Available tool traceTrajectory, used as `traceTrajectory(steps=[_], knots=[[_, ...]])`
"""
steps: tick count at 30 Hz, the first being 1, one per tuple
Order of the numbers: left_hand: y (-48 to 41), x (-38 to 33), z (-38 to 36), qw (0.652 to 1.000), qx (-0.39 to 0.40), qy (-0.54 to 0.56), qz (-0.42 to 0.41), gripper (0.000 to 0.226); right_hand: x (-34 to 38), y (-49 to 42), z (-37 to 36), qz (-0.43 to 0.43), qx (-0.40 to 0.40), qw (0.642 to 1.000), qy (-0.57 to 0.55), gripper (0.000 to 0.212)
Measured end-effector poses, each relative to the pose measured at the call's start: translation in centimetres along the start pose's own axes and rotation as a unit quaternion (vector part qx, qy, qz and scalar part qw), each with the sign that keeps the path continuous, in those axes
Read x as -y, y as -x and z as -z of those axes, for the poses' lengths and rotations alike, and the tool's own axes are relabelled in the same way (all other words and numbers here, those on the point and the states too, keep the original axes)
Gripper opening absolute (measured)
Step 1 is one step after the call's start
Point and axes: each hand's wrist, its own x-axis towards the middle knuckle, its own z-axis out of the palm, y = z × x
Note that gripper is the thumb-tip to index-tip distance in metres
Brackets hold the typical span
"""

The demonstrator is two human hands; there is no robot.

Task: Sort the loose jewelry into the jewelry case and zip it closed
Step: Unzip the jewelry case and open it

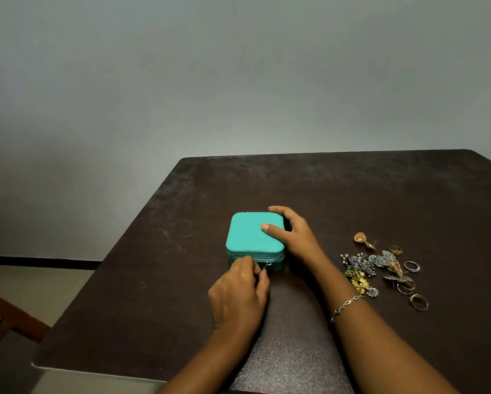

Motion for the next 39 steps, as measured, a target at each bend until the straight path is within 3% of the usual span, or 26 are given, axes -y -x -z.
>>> traceTrajectory(steps=[6, 10, 17, 28, 39], knots=[[-0.4, 1.4, 1.0, 0.999, 0.034, -0.004, 0.021, 0.032, -0.3, -0.1, 0.2, 0.001, 0.006, 1.0, 0.001, 0.037], [-0.7, 2.0, 2.1, 0.995, 0.076, -0.015, 0.062, 0.014, -0.2, -0.1, 0.1, -0.003, 0.008, 1.0, 0.0, 0.041], [-1.3, 3.9, 3.3, 0.989, 0.083, -0.013, 0.122, 0.019, -0.4, -0.3, 0.4, -0.003, 0.017, 1.0, -0.004, 0.038], [-2.8, 5.0, 3.3, 0.984, 0.09, -0.001, 0.152, 0.018, -0.4, -0.4, 0.5, -0.002, 0.025, 1.0, -0.019, 0.034], [-5.7, 6.2, 1.6, 0.988, 0.095, 0.0, 0.121, 0.017, -0.5, -0.4, 0.6, -0.007, 0.033, 0.999, -0.028, 0.035]])
